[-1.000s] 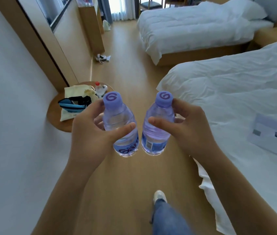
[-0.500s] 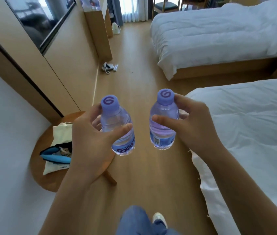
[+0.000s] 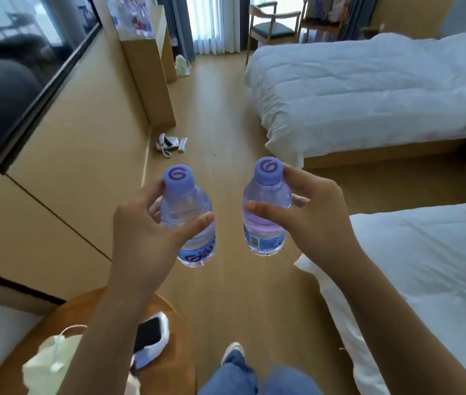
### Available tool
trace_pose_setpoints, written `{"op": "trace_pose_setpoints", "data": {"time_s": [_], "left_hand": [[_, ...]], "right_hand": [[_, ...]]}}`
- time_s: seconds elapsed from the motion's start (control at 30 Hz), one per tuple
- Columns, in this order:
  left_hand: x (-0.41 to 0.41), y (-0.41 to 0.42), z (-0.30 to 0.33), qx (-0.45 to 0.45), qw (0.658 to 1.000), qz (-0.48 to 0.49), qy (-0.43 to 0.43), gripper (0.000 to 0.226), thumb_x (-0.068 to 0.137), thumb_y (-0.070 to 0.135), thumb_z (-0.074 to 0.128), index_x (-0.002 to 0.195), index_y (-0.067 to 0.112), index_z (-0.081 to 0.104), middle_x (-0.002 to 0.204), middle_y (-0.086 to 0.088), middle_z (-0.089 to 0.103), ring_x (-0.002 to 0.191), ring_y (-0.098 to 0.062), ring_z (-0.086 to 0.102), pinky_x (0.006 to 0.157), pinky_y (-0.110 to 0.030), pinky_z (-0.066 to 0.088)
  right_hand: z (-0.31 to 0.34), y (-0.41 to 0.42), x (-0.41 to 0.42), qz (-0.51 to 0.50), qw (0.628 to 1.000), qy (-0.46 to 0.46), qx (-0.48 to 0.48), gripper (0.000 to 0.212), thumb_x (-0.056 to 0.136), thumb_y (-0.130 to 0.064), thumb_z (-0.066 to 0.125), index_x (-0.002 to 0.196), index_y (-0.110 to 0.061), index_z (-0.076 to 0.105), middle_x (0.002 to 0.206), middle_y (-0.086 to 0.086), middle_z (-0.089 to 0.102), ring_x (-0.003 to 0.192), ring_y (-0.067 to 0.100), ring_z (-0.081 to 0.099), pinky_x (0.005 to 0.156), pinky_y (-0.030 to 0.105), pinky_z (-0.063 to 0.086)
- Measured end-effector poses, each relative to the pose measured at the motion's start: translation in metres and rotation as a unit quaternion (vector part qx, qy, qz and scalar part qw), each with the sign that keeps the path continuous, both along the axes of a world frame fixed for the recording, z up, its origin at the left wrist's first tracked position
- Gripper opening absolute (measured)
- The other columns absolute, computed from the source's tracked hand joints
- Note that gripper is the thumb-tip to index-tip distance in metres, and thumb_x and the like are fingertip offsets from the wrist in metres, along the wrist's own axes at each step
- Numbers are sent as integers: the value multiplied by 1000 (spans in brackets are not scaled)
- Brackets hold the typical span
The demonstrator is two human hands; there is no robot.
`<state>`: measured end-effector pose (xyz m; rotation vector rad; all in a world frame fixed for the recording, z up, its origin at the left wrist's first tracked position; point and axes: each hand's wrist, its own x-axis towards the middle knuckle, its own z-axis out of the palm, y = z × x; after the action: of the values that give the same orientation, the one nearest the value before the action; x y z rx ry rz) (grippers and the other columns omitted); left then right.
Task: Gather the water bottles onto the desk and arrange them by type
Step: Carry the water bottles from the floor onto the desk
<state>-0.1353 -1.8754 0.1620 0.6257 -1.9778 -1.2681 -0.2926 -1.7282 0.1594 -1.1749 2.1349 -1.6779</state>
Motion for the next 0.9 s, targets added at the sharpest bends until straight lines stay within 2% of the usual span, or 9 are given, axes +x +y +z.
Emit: {"op": "trace_pose_setpoints", "data": {"time_s": [0.17,0.37,0.47,0.6,0.67,0.73,0.8,0.9], "left_hand": [[-87,-97,3,6,1000,-3,2,46,66,14,90,100,35,68,89,18,75,81,-2,73,69,-13,54],[-209,-208,-12,16,1000,9,3,50,66,7,89,105,31,69,88,22,75,80,1,72,68,-10,52],[-279,-268,-16,16,1000,20,-2,51,67,7,89,110,28,70,89,19,75,81,0,72,68,-11,53],[-364,-343,-9,13,999,46,1,53,67,6,88,111,29,71,90,17,76,84,-2,73,72,-15,56],[-401,-379,-4,10,998,56,1,52,68,5,88,109,31,71,91,17,76,85,-3,73,74,-16,56],[-434,-415,0,9,998,63,-3,49,68,6,88,108,30,71,91,17,76,85,-4,73,74,-18,57],[-466,-453,1,10,997,70,-3,46,68,6,88,105,30,71,89,16,76,84,-4,73,73,-19,58],[-515,-515,-4,15,997,75,-3,45,68,6,89,102,29,71,89,17,76,83,-3,73,71,-16,56]], "right_hand": [[1,-95,-86,3,999,-37,-7,48,74,-34,82,119,-26,68,101,-18,73,98,3,67,83,13,51],[-14,-214,-209,25,999,-42,1,43,75,-25,85,115,-19,72,99,-9,75,96,10,70,90,34,57],[-19,-278,-278,34,999,-37,1,47,74,-27,86,118,-21,71,102,-11,75,97,7,69,90,32,56],[-15,-362,-368,57,997,-42,5,46,72,-24,87,115,-22,73,100,-11,75,96,9,70,90,38,56],[-11,-402,-408,68,997,-39,2,45,71,-24,88,114,-22,73,99,-12,75,95,8,70,90,35,56],[-8,-441,-445,76,996,-38,-5,45,71,-24,88,114,-22,73,99,-14,75,95,6,70,88,27,55],[-7,-481,-480,86,995,-40,-13,44,72,-25,88,114,-22,73,98,-15,75,93,3,69,82,17,53],[-11,-547,-531,94,995,-42,-12,42,72,-27,87,112,-23,74,96,-15,75,90,2,70,76,11,50]]}}
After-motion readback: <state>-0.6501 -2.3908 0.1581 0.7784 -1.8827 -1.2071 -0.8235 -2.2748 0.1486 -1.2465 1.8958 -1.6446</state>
